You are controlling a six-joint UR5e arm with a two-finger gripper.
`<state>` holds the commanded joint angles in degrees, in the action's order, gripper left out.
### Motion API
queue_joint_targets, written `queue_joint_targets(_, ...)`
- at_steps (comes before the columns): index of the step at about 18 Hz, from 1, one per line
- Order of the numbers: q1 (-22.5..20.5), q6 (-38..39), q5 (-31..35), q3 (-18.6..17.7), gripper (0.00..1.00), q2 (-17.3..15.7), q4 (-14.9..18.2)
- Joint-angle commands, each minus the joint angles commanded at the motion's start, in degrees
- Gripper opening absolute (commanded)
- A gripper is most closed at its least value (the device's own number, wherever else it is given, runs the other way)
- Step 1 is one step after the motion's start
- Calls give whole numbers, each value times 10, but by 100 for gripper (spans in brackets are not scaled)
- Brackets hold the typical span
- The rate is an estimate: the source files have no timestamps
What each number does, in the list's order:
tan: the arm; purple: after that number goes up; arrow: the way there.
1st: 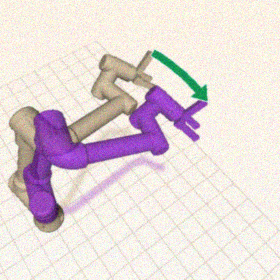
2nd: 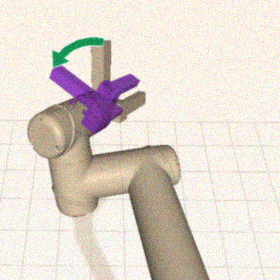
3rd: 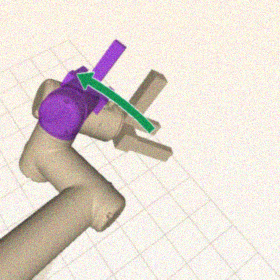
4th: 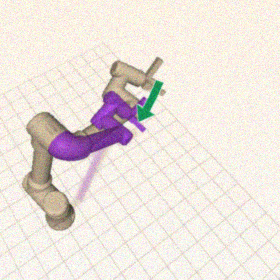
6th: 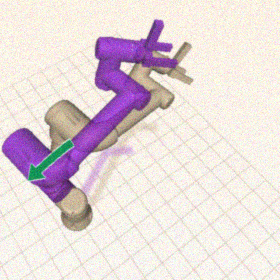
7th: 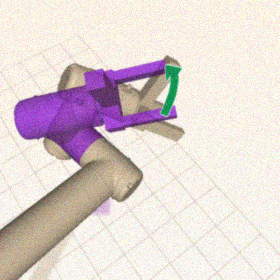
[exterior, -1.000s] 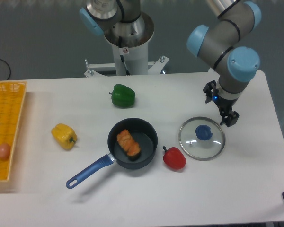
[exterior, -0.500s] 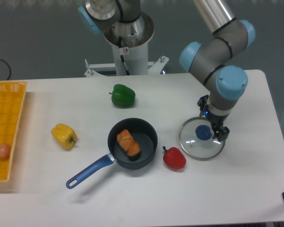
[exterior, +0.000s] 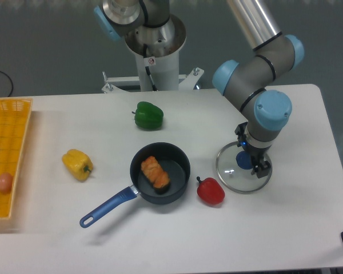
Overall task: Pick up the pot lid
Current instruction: 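Lower the gripper down onto the blue knob of the lid, then close the gripper around the blue knob of the glass lid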
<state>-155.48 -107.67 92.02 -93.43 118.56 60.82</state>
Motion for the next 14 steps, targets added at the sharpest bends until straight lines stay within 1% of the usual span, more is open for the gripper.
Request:
queue_joint_targets(6, -1, 0, 2, -8, 100, 3, -1)
queue_joint_targets(14, -3, 0, 2, -8, 100, 11, -1)
